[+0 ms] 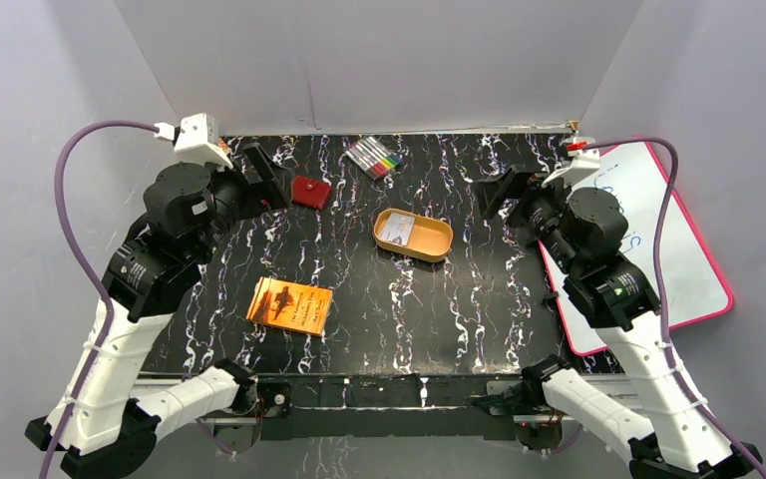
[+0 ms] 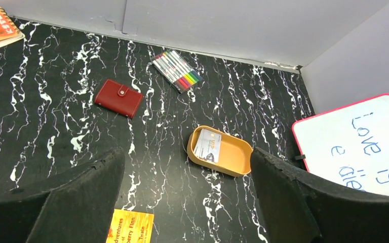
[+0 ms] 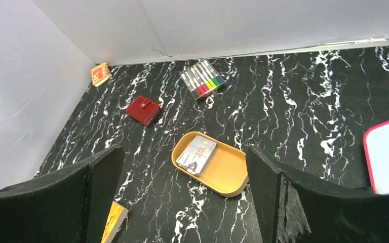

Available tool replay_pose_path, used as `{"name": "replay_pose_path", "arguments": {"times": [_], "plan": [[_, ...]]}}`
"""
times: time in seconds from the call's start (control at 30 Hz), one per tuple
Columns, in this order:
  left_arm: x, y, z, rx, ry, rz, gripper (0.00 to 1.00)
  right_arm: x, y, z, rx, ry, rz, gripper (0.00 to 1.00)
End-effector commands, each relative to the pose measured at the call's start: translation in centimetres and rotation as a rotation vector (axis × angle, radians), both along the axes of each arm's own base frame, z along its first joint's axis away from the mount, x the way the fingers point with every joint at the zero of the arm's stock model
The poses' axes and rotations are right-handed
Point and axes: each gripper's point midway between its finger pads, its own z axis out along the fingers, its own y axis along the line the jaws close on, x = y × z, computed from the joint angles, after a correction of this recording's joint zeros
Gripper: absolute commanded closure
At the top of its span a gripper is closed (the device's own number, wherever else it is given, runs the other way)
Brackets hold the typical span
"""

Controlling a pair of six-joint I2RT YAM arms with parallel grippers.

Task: Put the credit cards into the card holder
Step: Move the card holder to the center of the board.

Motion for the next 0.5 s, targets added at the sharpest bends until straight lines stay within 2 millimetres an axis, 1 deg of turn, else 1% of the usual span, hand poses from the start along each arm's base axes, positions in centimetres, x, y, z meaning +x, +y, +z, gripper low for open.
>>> {"name": "replay_pose_path", "arguments": {"times": [0.0, 0.2, 0.33, 0.47], "plan": [[-0.3, 0.2, -0.2, -0.012, -0.002, 0.01, 0.09, 0.3, -1.5, 1.1, 0.037, -0.011, -0.094, 0.01], [0.1, 0.3, -1.2, -0.002, 0.028, 0.028, 0.09, 0.8, -3.2, 0.4, 0.039, 0.029, -0.202, 0.01], [0.6, 0.1, -2.4, 0.013, 0.056, 0.038, 0.08, 0.8, -3.3, -0.2, 0.019, 0.05, -0.208, 0.01], [2.0, 0.1, -4.3, 0.051, 0.1, 0.083, 0.07, 0.8, -3.2, -1.0, -0.005, 0.07, -0.202, 0.01]]}}
